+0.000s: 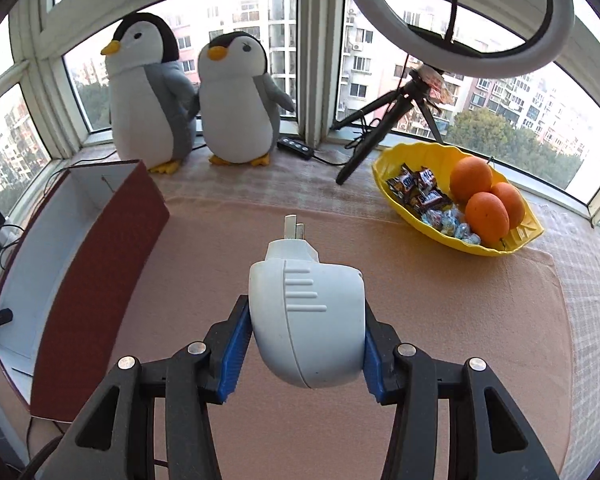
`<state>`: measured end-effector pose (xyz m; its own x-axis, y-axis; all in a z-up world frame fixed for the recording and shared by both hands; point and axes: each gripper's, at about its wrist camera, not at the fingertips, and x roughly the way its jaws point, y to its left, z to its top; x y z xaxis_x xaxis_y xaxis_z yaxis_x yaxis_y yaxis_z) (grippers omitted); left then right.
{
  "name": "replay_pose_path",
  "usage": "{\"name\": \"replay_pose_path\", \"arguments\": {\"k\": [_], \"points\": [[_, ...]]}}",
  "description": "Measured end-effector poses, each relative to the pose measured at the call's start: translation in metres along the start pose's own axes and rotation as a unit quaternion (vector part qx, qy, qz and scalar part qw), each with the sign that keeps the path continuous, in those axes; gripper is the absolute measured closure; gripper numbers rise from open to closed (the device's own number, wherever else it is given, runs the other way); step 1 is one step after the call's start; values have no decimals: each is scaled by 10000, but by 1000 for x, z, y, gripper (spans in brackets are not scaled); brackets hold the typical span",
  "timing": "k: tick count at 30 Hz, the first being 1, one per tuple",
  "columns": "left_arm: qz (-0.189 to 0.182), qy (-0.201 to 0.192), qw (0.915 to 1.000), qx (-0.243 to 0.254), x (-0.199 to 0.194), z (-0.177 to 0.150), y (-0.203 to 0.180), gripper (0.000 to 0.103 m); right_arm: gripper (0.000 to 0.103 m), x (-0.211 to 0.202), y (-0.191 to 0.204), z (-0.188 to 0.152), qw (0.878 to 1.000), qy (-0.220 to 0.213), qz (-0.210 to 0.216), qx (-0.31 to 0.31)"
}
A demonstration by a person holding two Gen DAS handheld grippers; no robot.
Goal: Organize rigid objects
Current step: 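Carry the white device into the box and open the right gripper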
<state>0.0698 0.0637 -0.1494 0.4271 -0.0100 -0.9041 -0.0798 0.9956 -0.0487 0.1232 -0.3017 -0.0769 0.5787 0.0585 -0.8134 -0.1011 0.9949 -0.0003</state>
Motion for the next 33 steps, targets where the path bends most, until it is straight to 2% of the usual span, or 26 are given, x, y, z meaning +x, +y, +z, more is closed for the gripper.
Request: {"name": "replay_pose_path", "arguments": {"k": [6, 13, 17, 33], "points": [[-91, -51, 9999, 35, 1, 0, 2, 93, 58, -26, 57, 6, 9985, -185, 413, -324], [-161, -116, 9997, 107, 1, 0, 3, 95, 58, -38, 103, 5, 9959, -210, 672, -572], [-184, -160, 9996, 167, 1, 0, 1, 97, 58, -41, 120, 3, 9949, -167, 747, -661], [-227, -237, 9991, 262, 2, 1, 1, 98, 58, -38, 171, -5, 9909, 18, 999, -901]]}}
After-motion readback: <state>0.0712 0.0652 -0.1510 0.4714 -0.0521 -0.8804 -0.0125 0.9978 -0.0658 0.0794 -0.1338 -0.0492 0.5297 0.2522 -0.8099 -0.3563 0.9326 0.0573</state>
